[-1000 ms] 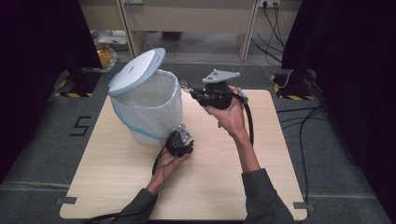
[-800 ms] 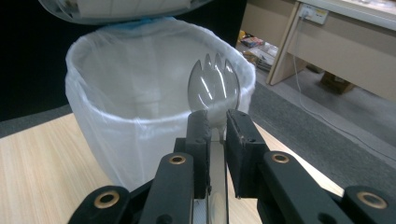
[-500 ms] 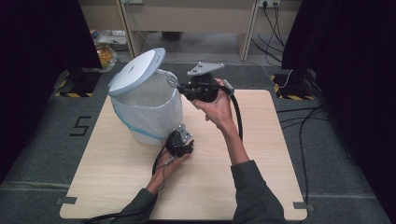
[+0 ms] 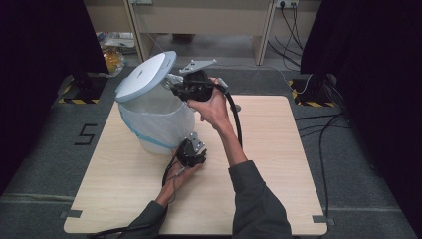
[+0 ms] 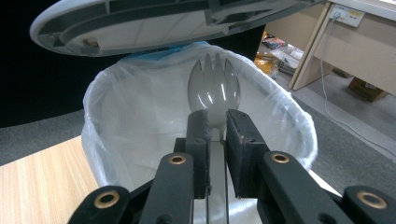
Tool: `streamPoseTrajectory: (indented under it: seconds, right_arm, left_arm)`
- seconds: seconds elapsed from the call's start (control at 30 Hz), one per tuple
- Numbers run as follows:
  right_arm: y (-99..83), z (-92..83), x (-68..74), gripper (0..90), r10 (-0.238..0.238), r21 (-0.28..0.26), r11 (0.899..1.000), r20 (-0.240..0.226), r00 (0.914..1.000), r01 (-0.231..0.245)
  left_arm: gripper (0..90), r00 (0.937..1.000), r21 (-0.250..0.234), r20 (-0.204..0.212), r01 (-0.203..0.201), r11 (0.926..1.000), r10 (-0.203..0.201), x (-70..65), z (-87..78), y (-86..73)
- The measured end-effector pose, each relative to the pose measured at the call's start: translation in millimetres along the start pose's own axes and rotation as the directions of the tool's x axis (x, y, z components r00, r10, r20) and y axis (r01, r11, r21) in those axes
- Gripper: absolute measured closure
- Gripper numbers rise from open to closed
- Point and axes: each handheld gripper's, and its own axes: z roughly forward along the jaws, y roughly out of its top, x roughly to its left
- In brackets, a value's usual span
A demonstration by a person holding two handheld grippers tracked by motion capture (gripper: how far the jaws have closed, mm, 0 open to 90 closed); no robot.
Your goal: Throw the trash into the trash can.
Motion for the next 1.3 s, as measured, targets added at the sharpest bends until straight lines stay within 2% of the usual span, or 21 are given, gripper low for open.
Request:
streamPoseTrajectory:
  seconds: [0.43,0.97,1.3]
  right_arm:
    - [11.3,18.5,5.2,79.6,-0.017,0.014,1.000,-0.009,0.9998,0.018]
    - [22.4,34.8,4.1,79.6,-0.011,0.004,1.000,-0.013,0.9999,0.011]
    - [21.8,42.3,4.1,79.6,0.004,0.010,1.000,-0.023,0.9997,-0.004]
  left_arm:
    - [45.7,1.0000,-0.003,0.001,-0.003,1.0000,0.003,0.5,0.7,0.2]
    - [45.7,1.0000,-0.005,0.001,-0.002,1.0000,0.002,0.7,1.2,0.4]
    - [45.9,1.0000,-0.009,0.001,-0.004,1.0000,0.004,0.9,1.8,0.4]
